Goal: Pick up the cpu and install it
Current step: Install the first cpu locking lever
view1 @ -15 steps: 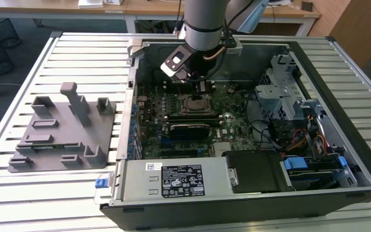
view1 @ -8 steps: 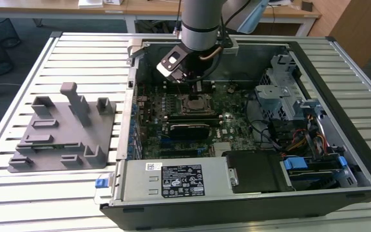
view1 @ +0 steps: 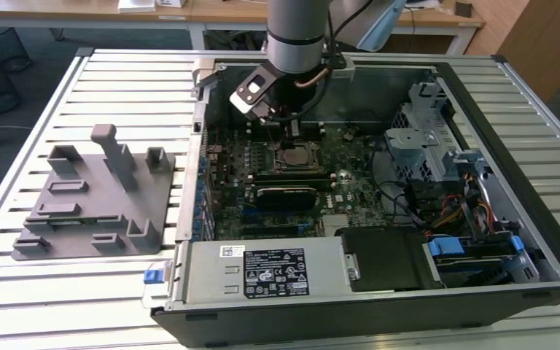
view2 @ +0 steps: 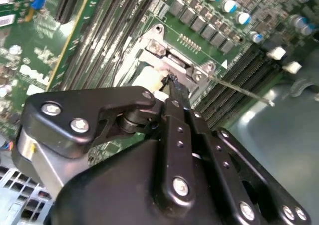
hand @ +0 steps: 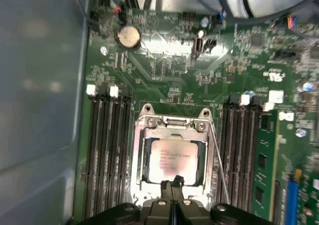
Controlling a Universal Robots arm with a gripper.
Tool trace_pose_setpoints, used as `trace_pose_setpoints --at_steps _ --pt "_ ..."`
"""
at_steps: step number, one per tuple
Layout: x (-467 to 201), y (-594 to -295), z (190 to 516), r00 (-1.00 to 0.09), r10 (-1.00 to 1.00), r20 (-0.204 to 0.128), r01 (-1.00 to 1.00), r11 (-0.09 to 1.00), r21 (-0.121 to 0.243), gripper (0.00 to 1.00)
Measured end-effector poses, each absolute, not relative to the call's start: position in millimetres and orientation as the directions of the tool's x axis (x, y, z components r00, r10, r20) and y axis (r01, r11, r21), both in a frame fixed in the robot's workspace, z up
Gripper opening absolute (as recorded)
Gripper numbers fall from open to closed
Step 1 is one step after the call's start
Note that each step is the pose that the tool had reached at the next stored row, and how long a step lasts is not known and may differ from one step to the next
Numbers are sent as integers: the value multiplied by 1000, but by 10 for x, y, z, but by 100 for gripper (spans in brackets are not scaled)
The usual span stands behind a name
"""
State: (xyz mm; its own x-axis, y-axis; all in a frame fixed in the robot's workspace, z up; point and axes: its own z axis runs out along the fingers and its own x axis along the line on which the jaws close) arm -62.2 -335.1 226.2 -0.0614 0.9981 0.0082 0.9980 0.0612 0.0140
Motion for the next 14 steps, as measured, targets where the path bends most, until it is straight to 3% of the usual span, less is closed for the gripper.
trace_pose_setpoints --at_steps 8,14 --pt "-625 -3351 2604 -63 998 5 998 63 14 11" --pt "-626 -3351 2602 -156 988 0 988 156 12 11"
